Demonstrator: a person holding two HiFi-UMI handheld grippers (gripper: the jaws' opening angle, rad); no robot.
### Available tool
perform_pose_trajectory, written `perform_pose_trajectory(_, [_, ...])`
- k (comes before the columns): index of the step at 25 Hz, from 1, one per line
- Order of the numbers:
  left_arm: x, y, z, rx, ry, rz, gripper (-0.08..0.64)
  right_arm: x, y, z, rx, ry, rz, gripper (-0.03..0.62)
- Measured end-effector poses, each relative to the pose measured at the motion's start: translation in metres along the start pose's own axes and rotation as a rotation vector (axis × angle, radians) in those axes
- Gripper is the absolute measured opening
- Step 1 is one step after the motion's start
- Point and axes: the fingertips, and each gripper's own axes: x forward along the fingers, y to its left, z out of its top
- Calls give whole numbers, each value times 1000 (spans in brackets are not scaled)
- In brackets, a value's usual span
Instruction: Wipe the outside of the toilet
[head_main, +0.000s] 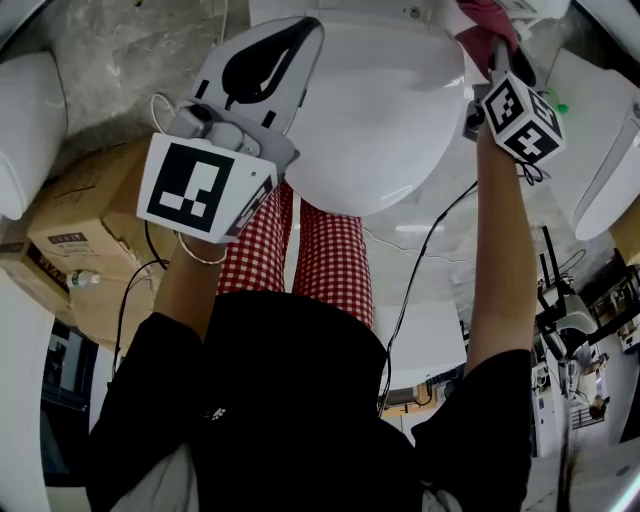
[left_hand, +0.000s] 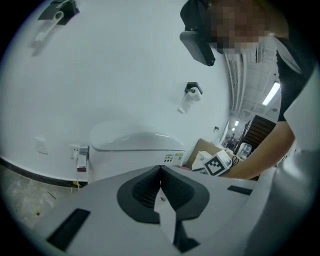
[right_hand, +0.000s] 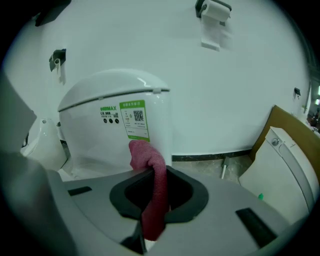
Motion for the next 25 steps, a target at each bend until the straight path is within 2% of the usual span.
perform_pose_trajectory(10, [4,-52,73,130,-104,-72,9,-114,-15,56,17,-215,8,55])
perform_pose_trajectory(17, [12,-109,123,217,-168,-126,9,-202,-7,101,63,-407,88,55])
perform_pose_trajectory(20, [10,-131,147,208,-192,-136,9,-243,-4,124,124,-482,117,55])
perform_pose_trajectory(22, [6,-148,164,233,-200,-143,9,-270,0,145,146,-542,147,55])
perform_pose_trajectory(25, [-3,-178,189,261,-200,-197,9,-306,4,173,140,-619,202,55])
